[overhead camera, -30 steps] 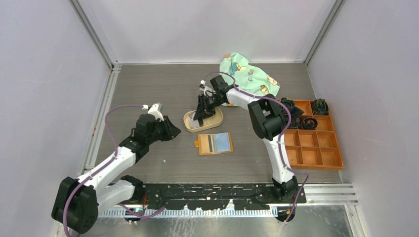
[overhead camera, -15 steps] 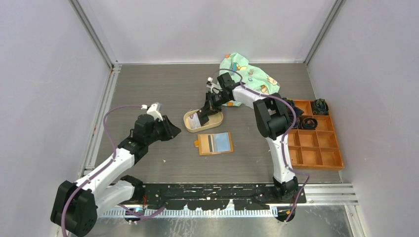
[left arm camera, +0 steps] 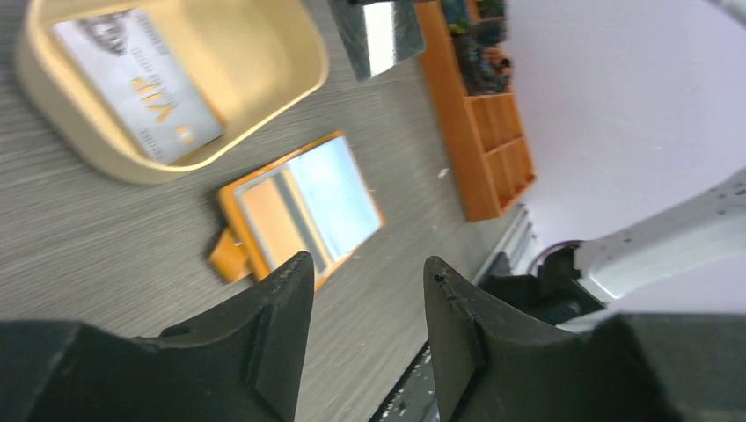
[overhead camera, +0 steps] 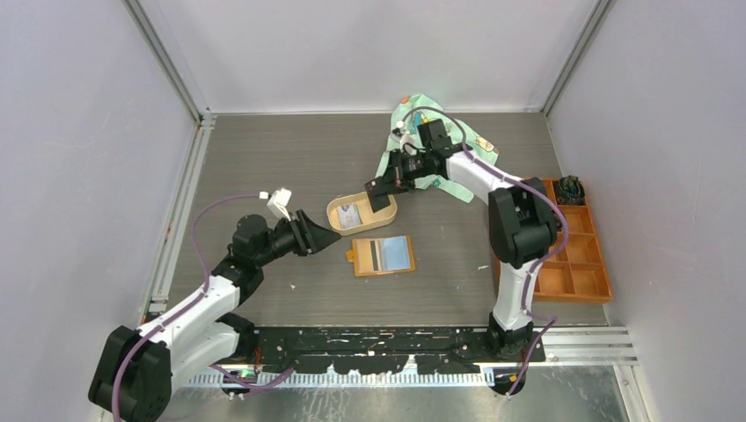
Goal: Put the credit cards into the card holder
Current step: Pick up the credit card from the storage box.
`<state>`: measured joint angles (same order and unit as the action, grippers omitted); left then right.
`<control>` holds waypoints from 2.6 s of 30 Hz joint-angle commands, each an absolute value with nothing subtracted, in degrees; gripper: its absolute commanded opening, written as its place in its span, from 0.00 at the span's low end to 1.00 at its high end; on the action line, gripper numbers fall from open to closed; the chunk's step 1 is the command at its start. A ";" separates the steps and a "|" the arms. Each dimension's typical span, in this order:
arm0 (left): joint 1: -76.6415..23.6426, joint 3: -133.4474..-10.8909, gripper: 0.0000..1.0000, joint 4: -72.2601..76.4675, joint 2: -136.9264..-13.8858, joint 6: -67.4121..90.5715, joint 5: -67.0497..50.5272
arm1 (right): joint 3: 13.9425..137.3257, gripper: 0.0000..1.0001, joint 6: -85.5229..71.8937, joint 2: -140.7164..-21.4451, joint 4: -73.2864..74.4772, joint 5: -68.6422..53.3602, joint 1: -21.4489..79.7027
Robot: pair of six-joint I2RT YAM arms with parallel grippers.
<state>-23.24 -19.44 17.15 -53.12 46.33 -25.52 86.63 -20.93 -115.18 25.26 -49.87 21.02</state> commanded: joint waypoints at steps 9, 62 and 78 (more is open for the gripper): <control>-23.79 -13.05 0.63 52.21 -50.84 71.42 -31.02 | 62.88 0.01 -56.97 -91.87 -13.97 -58.35 20.83; -29.43 -31.44 0.17 50.49 -66.93 76.04 -26.09 | 56.16 0.01 -64.08 -83.43 -25.58 -65.03 27.59; -29.40 -25.85 0.00 40.11 -55.58 65.47 -24.91 | 67.56 0.58 -2.34 -77.68 29.40 -60.98 27.94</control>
<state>-29.41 -27.81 45.74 -62.30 72.62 -26.06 58.72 -43.16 -83.94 -4.78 -65.41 27.66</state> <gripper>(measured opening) 0.010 0.508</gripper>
